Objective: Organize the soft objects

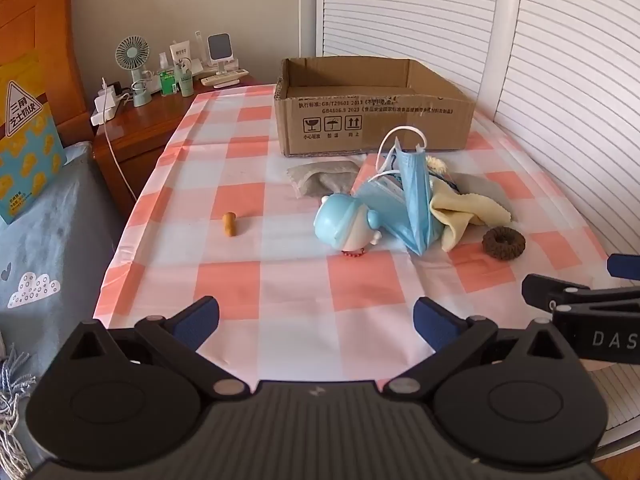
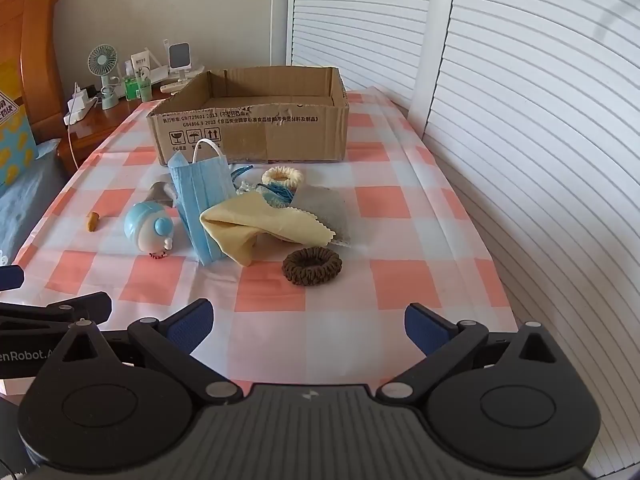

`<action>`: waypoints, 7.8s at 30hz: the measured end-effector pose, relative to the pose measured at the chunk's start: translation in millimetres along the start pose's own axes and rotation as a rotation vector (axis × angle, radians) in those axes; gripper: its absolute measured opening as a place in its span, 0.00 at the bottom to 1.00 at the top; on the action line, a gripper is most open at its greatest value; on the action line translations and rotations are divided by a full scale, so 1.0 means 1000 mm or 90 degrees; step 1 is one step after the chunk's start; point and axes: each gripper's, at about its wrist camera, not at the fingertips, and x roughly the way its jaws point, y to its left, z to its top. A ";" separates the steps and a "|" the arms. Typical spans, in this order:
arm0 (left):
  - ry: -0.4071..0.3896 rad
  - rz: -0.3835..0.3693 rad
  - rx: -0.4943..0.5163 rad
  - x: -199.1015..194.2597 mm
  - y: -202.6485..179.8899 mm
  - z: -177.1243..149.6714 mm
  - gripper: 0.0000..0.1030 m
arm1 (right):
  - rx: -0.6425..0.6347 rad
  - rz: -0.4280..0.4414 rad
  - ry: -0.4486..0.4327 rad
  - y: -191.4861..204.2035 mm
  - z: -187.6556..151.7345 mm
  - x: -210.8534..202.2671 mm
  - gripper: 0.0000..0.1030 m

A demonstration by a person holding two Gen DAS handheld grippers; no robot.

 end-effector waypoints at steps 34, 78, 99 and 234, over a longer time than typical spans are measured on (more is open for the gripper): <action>-0.015 -0.004 -0.008 -0.003 0.001 0.002 0.99 | -0.012 -0.009 -0.006 0.002 0.003 -0.003 1.00; -0.018 -0.012 -0.014 -0.001 0.004 0.003 0.99 | -0.019 -0.001 -0.021 0.002 0.007 -0.004 1.00; -0.019 -0.046 0.009 0.016 0.018 0.013 0.99 | -0.062 0.012 -0.046 -0.007 0.011 0.018 1.00; -0.071 -0.152 0.145 0.042 0.069 0.077 0.20 | -0.143 0.092 -0.118 -0.030 0.048 0.034 0.45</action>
